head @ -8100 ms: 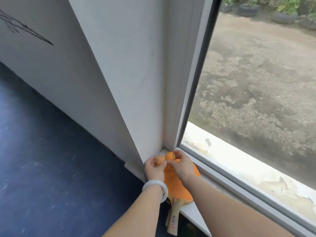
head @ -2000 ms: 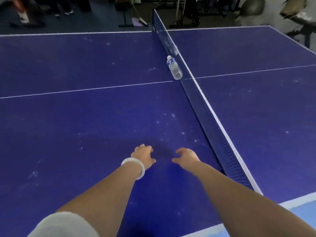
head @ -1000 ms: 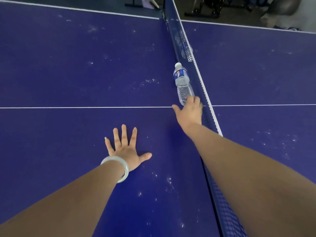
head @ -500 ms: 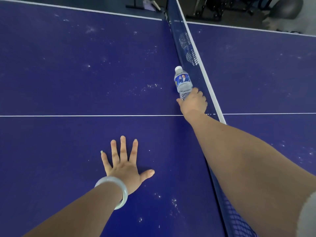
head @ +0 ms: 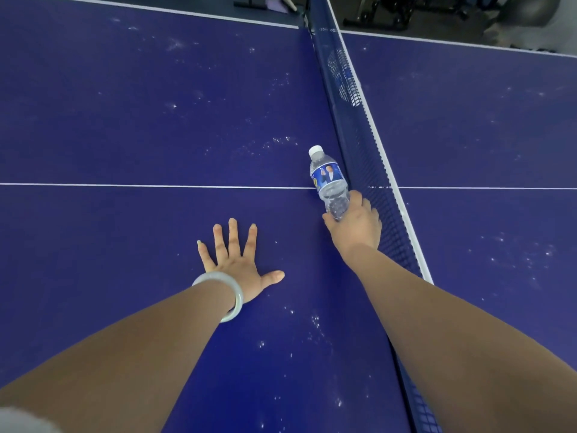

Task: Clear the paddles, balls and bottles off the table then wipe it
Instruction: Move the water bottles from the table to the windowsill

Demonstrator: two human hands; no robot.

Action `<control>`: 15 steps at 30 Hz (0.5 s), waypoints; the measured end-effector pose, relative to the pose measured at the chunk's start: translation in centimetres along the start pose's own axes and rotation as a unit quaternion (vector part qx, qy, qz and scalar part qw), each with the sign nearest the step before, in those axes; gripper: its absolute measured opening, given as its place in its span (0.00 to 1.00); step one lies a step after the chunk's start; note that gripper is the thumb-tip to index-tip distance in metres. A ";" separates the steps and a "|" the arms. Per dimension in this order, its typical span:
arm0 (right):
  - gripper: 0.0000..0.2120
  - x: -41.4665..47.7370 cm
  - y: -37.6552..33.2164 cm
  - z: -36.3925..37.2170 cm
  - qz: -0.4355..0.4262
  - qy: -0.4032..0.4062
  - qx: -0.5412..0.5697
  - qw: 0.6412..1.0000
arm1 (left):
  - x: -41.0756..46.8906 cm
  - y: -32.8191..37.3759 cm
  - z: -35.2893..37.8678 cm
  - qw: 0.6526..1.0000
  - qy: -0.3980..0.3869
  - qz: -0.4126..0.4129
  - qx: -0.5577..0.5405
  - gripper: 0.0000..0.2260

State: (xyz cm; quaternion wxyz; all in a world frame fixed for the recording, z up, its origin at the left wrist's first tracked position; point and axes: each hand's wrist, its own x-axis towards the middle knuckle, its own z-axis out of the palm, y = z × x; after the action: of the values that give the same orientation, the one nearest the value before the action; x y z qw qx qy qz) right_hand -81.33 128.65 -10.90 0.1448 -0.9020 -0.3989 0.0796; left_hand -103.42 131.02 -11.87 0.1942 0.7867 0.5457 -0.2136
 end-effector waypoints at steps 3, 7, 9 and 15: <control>0.36 -3.8 1.0 -0.3 0.006 0.001 -0.009 1.000 | -0.2 0.0 0.0 1.000 0.009 0.000 -0.002 0.47; 0.35 -8.4 2.2 -0.6 0.014 0.006 0.004 1.000 | -0.3 0.0 0.0 1.000 0.022 0.004 -0.012 0.47; 0.34 -10.3 2.7 -0.8 0.016 0.001 0.014 1.000 | -0.7 -0.8 -0.2 0.999 0.023 0.025 -0.029 0.46; 0.36 -16.5 4.5 -1.4 0.012 -0.009 -0.002 1.000 | -7.4 -3.9 2.3 0.992 0.039 0.083 -0.081 0.44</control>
State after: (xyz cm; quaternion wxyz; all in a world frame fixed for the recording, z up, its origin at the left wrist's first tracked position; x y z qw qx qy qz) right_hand -88.89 113.20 -10.61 0.1388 -0.9061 -0.3897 0.0889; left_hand -109.63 125.36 -9.99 0.2527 0.8188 0.5013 -0.1206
